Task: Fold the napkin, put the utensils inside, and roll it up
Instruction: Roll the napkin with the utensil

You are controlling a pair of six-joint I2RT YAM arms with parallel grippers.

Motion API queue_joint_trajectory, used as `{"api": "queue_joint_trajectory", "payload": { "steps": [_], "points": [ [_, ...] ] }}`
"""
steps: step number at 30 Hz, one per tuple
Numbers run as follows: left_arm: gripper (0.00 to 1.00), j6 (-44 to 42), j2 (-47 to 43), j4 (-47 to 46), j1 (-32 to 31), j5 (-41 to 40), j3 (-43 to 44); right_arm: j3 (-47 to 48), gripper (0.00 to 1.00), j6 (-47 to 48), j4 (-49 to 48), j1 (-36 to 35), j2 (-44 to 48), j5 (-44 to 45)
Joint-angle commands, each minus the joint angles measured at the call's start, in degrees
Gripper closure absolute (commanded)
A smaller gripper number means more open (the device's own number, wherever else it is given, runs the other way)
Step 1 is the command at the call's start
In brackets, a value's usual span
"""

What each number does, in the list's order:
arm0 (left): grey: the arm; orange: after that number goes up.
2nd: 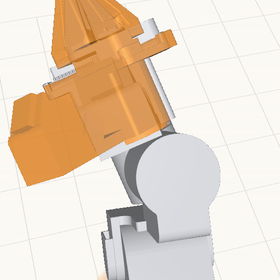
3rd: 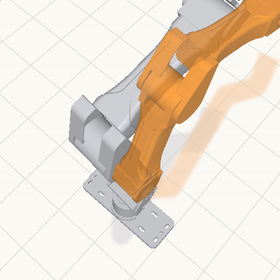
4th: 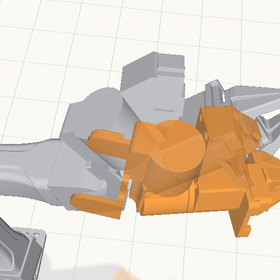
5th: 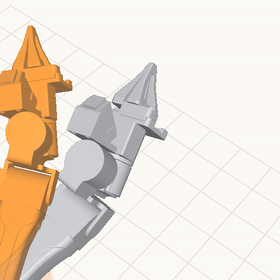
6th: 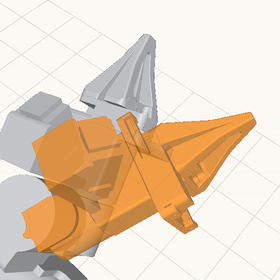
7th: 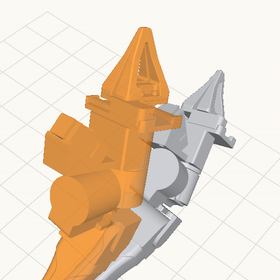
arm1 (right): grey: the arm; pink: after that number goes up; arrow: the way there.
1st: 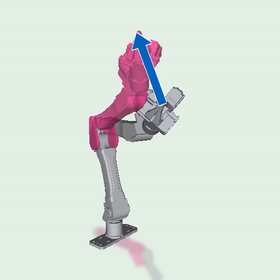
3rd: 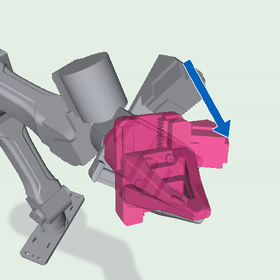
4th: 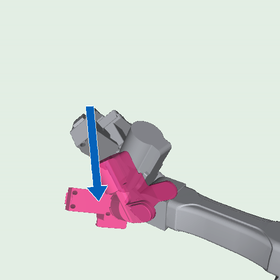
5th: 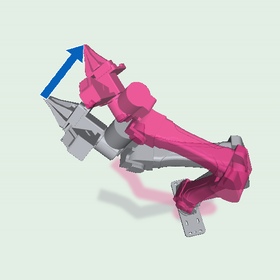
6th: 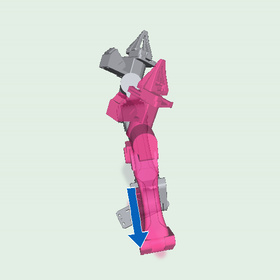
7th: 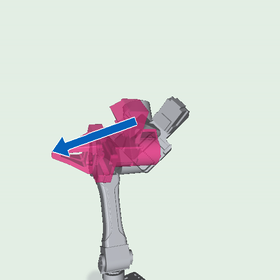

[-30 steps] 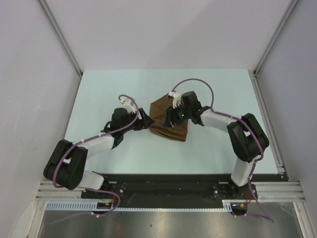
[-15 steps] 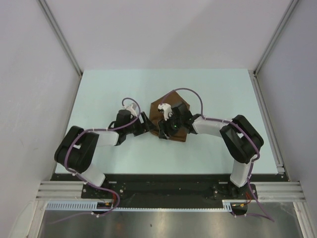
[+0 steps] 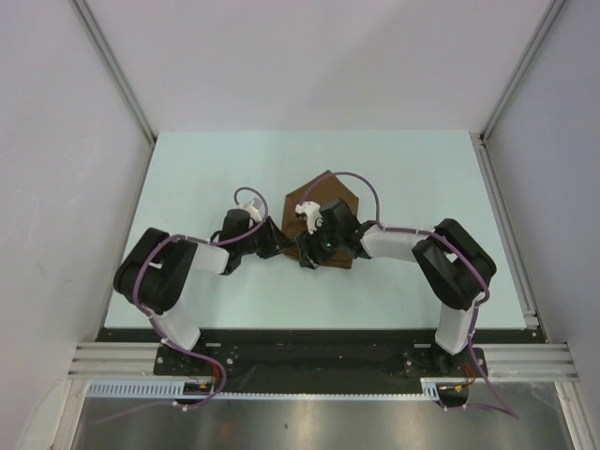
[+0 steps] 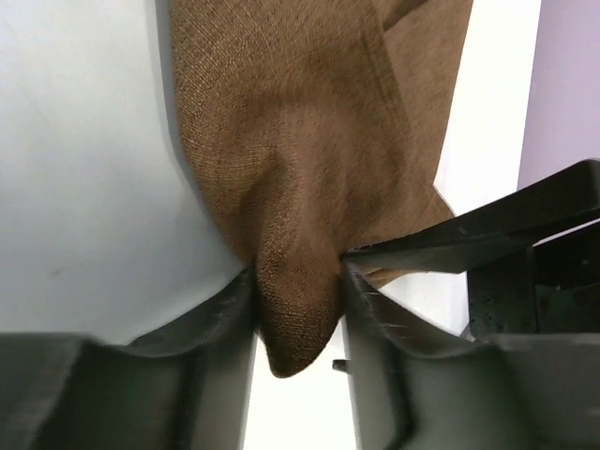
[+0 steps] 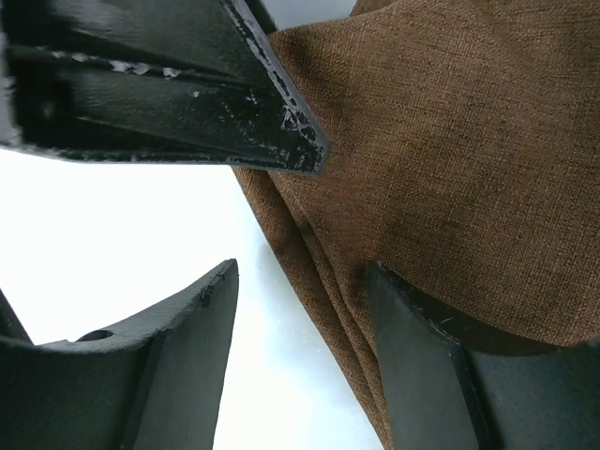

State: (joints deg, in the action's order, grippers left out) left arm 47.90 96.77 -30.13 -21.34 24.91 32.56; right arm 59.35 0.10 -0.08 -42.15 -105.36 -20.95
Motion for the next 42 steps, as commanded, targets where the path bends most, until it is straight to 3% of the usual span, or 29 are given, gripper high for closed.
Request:
{"api": "queue_joint_trajectory", "payload": {
  "steps": [1, 2, 6, 15, 23, 29, 37, 42],
  "points": [
    [0.65, 2.72, 1.31, -2.92, 0.51, 4.45, -0.57, -1.60, 0.38, 0.43, -2.73, -1.18, 2.52, 4.85],
    [0.77, 2.81, 1.31, -2.13, 0.77, 4.71, -0.56, -2.13, 0.37, 0.69, -3.17, -1.27, 3.23, 5.82],
    [0.99, 3.16, 1.05, 0.24, 2.70, 6.37, -0.65, -5.03, 0.33, 4.72, -5.72, -3.72, 7.27, 13.11],
    [1.00, 5.27, -0.27, 2.88, 5.35, 10.42, -0.74, -8.73, 0.28, 12.11, -11.79, -13.39, 8.51, 31.65],
    [1.00, 8.09, 0.17, 1.66, 6.49, 12.97, -1.18, -11.01, 0.29, 16.16, -17.67, -16.03, 4.38, 41.50],
    [1.00, 9.23, 1.14, 0.08, 6.84, 14.03, -1.79, -11.01, 0.32, 16.95, -18.47, -15.77, 1.92, 43.97],
    [1.00, 9.85, 0.88, -0.72, 7.98, 13.86, -2.06, -12.50, 0.60, 16.43, -14.34, -14.28, 3.84, 39.96],
    [1.00, 9.93, 1.40, -1.95, 8.07, 14.12, -1.97, -11.37, 0.89, 16.08, -9.25, -14.10, 4.82, 33.44]
  ]
}}
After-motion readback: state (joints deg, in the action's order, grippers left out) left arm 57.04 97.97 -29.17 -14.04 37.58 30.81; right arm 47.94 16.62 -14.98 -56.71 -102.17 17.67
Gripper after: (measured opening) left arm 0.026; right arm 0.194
